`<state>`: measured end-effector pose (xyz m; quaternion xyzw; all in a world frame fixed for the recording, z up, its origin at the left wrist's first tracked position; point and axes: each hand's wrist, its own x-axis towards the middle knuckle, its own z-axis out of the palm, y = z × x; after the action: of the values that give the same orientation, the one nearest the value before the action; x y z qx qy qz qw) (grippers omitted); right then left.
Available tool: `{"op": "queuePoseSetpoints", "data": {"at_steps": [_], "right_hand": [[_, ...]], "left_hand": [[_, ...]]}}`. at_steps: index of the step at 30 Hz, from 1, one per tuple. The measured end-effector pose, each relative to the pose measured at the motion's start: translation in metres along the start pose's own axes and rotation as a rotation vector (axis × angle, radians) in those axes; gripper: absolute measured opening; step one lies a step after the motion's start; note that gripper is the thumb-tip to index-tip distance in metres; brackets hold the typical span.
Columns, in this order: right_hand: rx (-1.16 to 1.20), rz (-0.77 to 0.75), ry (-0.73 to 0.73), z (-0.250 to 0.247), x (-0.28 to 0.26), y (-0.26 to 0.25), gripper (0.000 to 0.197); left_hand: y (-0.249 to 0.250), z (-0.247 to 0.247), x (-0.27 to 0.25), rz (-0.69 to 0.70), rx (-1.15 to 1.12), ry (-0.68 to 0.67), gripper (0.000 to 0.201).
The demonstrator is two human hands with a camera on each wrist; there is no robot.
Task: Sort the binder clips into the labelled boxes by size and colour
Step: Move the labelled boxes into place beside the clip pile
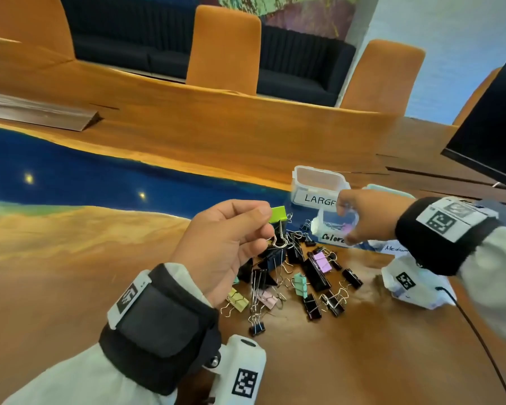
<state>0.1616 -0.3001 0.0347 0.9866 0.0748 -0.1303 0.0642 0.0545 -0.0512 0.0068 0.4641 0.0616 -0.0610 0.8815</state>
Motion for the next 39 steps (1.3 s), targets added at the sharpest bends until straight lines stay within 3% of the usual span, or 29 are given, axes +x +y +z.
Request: {"op": "queuePoseSetpoints", "data": {"at_steps": [7, 10, 16, 24, 29, 34, 39], "right_hand": [[0.383, -0.122, 0.270, -0.028, -0.077, -0.020, 0.074], [0.495, -0.171, 0.328, -0.019, -0.117, -0.050, 0.071], [0.540, -0.132, 0.302, 0.002, -0.140, -0.091, 0.071], [0.595, -0.077, 0.288, 0.003, -0.138, -0.099, 0.067], [0.560, -0.074, 0.264, -0.001, -0.139, -0.099, 0.068], [0.524, -0.082, 0.262, -0.004, -0.141, -0.095, 0.069], [0.487, -0.079, 0.263, -0.005, -0.143, -0.094, 0.066]], "left_hand": [[-0.001, 0.001, -0.001, 0.041, -0.005, -0.042, 0.024], [0.000, 0.000, -0.002, 0.092, -0.028, -0.027, 0.017], [-0.005, -0.002, 0.001, 0.146, 0.258, -0.004, 0.028], [-0.008, 0.003, -0.005, 0.220, 0.544, -0.048, 0.027], [-0.010, 0.001, -0.004, 0.199, 0.618, -0.027, 0.034], [-0.009, 0.002, -0.005, 0.184, 0.699, -0.063, 0.021], [-0.009, 0.004, -0.006, 0.204, 0.696, -0.067, 0.024]]}}
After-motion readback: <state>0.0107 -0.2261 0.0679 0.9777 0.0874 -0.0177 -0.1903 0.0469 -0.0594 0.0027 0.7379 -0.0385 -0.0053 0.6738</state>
